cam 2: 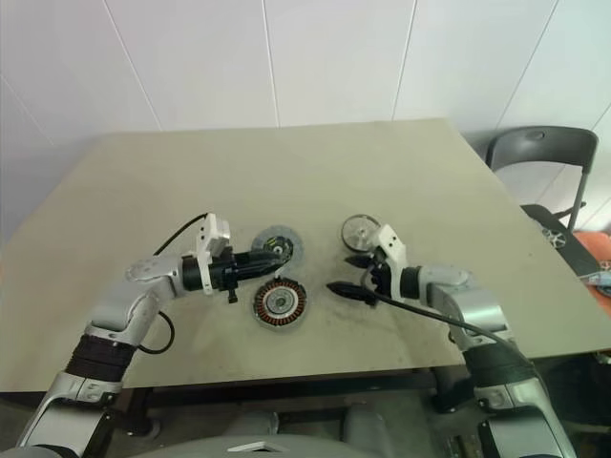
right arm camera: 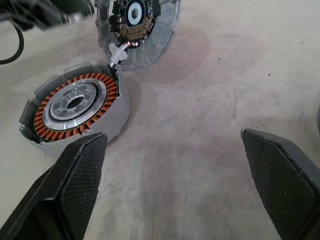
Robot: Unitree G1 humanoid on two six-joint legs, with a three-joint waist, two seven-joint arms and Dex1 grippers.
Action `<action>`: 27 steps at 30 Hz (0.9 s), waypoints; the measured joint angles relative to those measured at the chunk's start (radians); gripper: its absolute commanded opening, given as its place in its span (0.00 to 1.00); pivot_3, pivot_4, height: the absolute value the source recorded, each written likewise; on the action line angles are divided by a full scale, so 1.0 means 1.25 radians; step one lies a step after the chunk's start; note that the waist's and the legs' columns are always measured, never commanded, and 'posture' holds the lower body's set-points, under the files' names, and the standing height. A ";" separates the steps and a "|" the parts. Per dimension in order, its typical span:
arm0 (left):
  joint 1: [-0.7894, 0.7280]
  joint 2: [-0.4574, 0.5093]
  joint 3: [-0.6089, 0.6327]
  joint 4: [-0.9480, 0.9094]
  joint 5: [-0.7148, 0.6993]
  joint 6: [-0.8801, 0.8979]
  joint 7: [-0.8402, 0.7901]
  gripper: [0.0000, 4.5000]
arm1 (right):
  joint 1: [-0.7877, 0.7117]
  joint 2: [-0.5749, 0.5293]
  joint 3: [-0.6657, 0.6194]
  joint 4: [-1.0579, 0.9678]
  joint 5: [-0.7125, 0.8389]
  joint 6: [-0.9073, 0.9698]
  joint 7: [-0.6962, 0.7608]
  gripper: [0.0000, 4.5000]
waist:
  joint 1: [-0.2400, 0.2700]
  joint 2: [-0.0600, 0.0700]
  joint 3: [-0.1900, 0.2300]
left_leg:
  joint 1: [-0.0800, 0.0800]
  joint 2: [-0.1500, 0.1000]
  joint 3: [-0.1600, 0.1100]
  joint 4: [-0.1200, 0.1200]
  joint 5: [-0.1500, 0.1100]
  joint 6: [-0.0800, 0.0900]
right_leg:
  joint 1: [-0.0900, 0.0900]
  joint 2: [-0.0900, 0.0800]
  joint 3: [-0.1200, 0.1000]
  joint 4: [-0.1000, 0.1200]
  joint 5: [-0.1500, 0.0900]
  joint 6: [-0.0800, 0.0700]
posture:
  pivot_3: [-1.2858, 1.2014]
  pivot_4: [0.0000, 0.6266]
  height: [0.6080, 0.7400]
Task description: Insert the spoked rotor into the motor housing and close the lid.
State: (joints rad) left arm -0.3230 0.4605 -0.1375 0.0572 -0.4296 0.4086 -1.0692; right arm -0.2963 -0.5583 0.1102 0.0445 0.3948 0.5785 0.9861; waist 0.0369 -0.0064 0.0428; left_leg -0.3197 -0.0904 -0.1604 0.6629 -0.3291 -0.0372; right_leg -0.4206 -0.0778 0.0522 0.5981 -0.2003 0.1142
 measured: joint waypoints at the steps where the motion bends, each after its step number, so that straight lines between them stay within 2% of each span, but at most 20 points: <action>1: 0.001 0.000 -0.007 0.006 0.008 -0.003 -0.002 0.15 | 0.000 0.000 0.000 0.000 0.000 0.000 0.000 1.00 | 0.000 0.000 0.000 | 0.000 0.000 0.000 0.000 0.000 0.000 | 0.000 0.000 0.000 0.000 0.000 0.000 | 0.52 0.00 1.00; 8: 0.024 0.004 -0.035 0.038 0.038 -0.019 -0.031 0.15 | 0.000 0.000 0.000 0.000 0.000 0.000 -0.001 1.00 | 0.000 0.000 0.000 | 0.000 0.000 0.000 0.000 0.000 0.000 | 0.000 0.000 0.000 0.000 0.000 0.000 | 0.52 0.00 1.00; 16: 0.032 0.004 -0.040 -0.022 0.036 0.032 -0.034 0.15 | 0.001 0.000 0.000 0.000 0.000 0.000 -0.004 1.00 | 0.000 0.000 0.000 | 0.000 0.000 0.000 0.000 0.000 0.000 | 0.000 0.000 0.000 0.000 0.000 0.000 | 0.52 0.00 1.00; 27: 0.032 0.014 -0.043 -0.030 0.022 0.070 -0.050 0.15 | 0.010 0.000 0.000 0.000 0.000 0.001 -0.014 1.00 | 0.000 0.000 0.000 | 0.000 0.000 0.000 0.000 0.000 0.000 | 0.000 0.000 0.000 0.000 0.000 0.001 | 0.52 0.00 1.00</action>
State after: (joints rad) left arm -0.2829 0.4781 -0.1914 0.0195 -0.4022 0.4958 -1.1319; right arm -0.2832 -0.5584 0.1102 0.0451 0.3944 0.5798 0.9685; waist 0.0366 -0.0062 0.0429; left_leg -0.3197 -0.0903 -0.1604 0.6629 -0.3292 -0.0371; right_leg -0.4207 -0.0778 0.0522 0.5981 -0.2009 0.1151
